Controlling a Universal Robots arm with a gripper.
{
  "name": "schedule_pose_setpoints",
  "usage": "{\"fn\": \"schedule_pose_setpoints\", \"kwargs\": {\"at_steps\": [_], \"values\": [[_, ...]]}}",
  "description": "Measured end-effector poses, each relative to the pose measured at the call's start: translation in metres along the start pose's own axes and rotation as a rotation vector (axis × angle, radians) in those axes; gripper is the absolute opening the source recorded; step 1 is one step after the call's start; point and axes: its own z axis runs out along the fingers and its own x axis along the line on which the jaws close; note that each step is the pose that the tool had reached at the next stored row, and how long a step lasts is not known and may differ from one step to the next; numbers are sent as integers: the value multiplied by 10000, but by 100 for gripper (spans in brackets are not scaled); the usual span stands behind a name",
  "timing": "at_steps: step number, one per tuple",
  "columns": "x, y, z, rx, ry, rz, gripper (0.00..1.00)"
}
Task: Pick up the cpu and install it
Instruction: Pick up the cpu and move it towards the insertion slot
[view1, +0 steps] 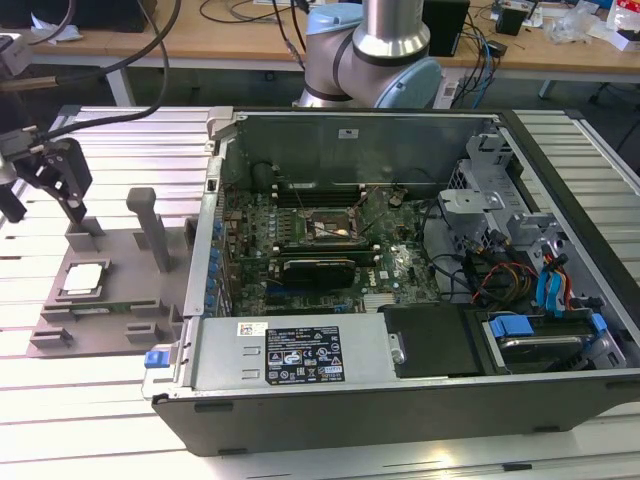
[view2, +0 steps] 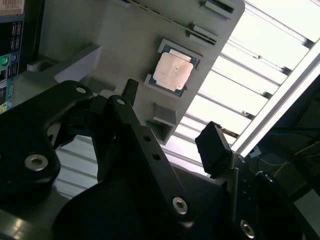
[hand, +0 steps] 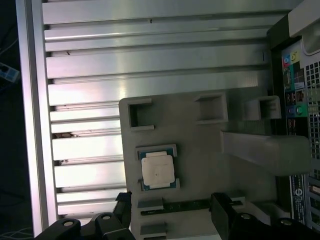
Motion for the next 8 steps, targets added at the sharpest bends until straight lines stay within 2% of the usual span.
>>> {"fn": "schedule_pose_setpoints", "kwargs": {"at_steps": [8], "values": [[3,0,104,0,0,0,74]]}}
